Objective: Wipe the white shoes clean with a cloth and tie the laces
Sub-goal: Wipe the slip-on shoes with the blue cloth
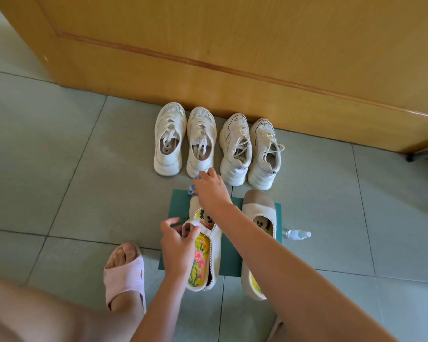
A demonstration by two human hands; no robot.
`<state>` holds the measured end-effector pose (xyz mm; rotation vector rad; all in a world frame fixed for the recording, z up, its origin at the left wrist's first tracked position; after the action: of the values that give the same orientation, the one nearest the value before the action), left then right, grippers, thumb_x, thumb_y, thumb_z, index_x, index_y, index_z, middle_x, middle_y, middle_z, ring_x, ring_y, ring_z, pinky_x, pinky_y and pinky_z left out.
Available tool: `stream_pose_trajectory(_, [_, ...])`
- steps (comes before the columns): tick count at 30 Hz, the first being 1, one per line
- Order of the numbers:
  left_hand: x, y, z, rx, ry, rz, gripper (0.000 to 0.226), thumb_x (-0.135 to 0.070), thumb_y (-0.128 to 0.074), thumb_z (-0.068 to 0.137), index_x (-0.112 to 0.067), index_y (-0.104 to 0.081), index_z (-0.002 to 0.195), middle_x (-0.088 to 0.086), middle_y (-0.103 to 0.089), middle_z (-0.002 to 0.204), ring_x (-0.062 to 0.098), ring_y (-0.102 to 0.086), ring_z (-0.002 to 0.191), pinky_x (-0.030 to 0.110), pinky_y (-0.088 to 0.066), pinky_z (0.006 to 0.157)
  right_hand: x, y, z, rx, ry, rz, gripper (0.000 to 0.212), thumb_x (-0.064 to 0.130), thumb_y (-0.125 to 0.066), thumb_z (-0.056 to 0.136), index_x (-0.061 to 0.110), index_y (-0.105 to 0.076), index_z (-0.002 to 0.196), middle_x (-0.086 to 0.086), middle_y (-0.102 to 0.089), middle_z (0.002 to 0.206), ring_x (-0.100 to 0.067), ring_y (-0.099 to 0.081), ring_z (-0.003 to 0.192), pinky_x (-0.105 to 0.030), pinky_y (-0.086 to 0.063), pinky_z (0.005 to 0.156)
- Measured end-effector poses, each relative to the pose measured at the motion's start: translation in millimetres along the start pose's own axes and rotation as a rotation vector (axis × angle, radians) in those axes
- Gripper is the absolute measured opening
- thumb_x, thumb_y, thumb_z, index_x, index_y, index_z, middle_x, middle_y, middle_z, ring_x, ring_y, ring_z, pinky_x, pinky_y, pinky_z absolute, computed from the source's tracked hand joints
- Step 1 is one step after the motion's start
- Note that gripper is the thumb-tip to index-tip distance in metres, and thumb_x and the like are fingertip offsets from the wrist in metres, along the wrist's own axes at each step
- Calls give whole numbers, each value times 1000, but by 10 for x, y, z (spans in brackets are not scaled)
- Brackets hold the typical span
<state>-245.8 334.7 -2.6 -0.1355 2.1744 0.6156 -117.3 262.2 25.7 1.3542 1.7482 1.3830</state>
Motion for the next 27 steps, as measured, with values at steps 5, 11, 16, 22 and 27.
stream_pose_trajectory(5, [-2, -2, -10, -3, -4, -8, 50, -21, -75, 78, -10, -40, 112, 11, -62, 98, 21, -57, 80, 20, -38, 56, 217, -54, -53, 71, 213, -169, 30, 10, -48, 92, 8, -56, 121, -8, -49, 127, -27, -36, 121, -34, -34, 99])
stream_pose_trajectory(11, [-1, -5, -21, -7, -4, -6, 51, -20, -77, 76, -12, -39, 109, 8, -61, 90, 22, -59, 77, 21, -39, 56, 221, -78, -243, 87, 310, -180, 30, 8, -48, 92, 11, -59, 119, -5, -51, 125, -25, -37, 119, -32, -34, 98])
stream_pose_trajectory(16, [-20, -60, -18, 13, -53, 30, 50, -20, -76, 76, -12, -40, 110, 10, -63, 91, 23, -61, 76, 25, -40, 57, -43, -63, -328, 140, 340, -111, 36, 0, -50, 88, 17, -60, 118, -4, -52, 116, -23, -42, 110, -31, -38, 92])
stream_pose_trajectory(22, [-23, -71, -3, 26, -75, 55, 46, -20, -74, 78, -11, -43, 112, 10, -63, 93, 21, -61, 77, 23, -41, 57, -386, -81, -380, -29, 272, 23, 37, -6, -61, 82, 17, -69, 109, -7, -58, 118, -29, -51, 105, -36, -46, 92])
stream_pose_trajectory(27, [-12, -75, -3, 39, -63, 41, 42, -21, -72, 80, -15, -47, 113, 5, -64, 92, 15, -61, 75, 19, -41, 57, -503, -241, -746, -343, -41, 248, 45, -16, -66, 69, 10, -71, 106, -14, -63, 110, -33, -56, 88, -40, -55, 74])
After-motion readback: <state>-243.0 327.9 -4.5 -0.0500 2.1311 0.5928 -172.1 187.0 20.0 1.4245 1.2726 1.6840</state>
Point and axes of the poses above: each hand's wrist, its own z-axis towards the middle knuckle, its own y-axis out of the back of the hand, x = y × z, the point moved 6 cm from there along z, towards the middle knuckle
